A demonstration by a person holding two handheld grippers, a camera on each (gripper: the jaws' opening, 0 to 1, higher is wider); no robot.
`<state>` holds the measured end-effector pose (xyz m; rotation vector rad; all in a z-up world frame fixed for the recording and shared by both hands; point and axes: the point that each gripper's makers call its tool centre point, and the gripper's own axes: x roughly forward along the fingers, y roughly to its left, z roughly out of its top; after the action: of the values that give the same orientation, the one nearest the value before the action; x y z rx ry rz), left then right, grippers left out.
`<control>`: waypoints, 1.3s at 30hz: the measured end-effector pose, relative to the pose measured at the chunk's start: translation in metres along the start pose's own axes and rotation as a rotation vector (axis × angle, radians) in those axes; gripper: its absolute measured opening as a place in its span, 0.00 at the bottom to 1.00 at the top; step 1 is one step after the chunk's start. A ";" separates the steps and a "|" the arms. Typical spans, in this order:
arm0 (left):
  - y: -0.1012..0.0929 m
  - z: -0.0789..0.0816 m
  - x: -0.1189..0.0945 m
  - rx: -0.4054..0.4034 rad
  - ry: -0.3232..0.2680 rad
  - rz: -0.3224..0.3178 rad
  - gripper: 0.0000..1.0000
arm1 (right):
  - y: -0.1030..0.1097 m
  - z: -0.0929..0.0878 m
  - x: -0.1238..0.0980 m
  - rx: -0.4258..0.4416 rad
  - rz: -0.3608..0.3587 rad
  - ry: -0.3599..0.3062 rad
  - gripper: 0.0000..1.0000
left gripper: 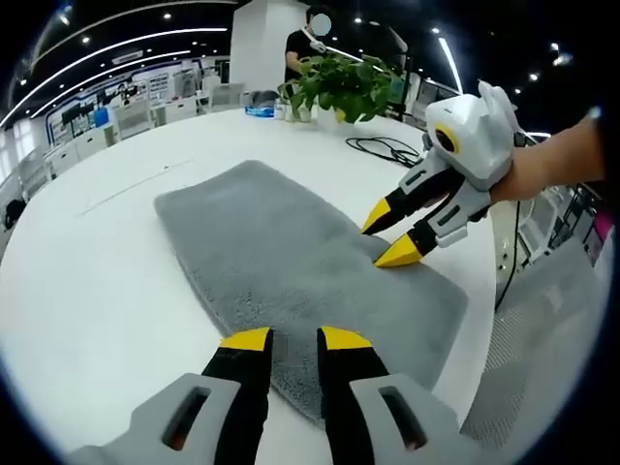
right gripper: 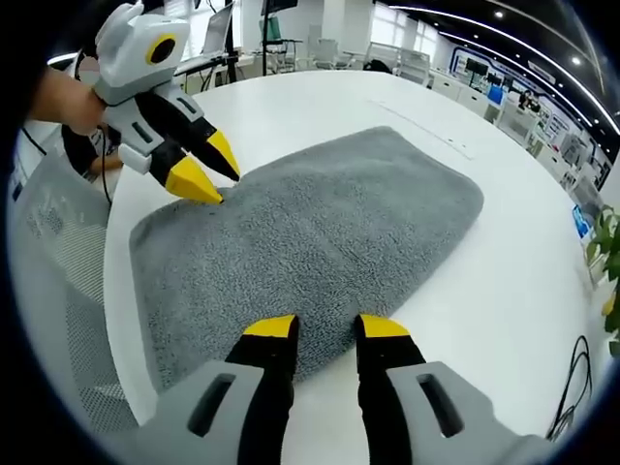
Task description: Fold the towel on the table until its edges align and the towel forms a compact rectangular stack.
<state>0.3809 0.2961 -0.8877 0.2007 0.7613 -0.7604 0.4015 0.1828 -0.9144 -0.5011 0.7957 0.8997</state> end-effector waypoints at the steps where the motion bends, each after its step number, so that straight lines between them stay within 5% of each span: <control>1: -0.002 -0.001 0.002 -0.002 0.009 -0.004 0.19 | 0.001 0.001 -0.001 0.002 -0.003 0.002 0.23; 5: 0.002 -0.015 0.007 0.051 0.078 0.017 0.20 | 0.003 0.002 -0.003 0.052 -0.006 -0.001 0.23; 11: 0.004 -0.013 0.008 0.152 0.073 0.019 0.19 | 0.005 0.003 -0.006 0.077 -0.013 -0.004 0.24; 23: 0.007 -0.006 0.001 0.164 0.048 0.020 0.23 | 0.023 0.015 -0.023 0.086 0.067 -0.081 0.30; 31: -0.008 0.000 -0.005 0.139 0.019 -0.059 0.25 | 0.036 0.013 -0.027 0.025 0.113 -0.087 0.31; 39: -0.025 -0.009 -0.013 0.246 0.015 -0.142 0.26 | 0.047 0.012 -0.036 0.014 0.152 -0.119 0.35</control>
<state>0.3527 0.2887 -0.8825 0.3774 0.7001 -0.9887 0.3529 0.1983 -0.8814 -0.3745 0.7382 1.0537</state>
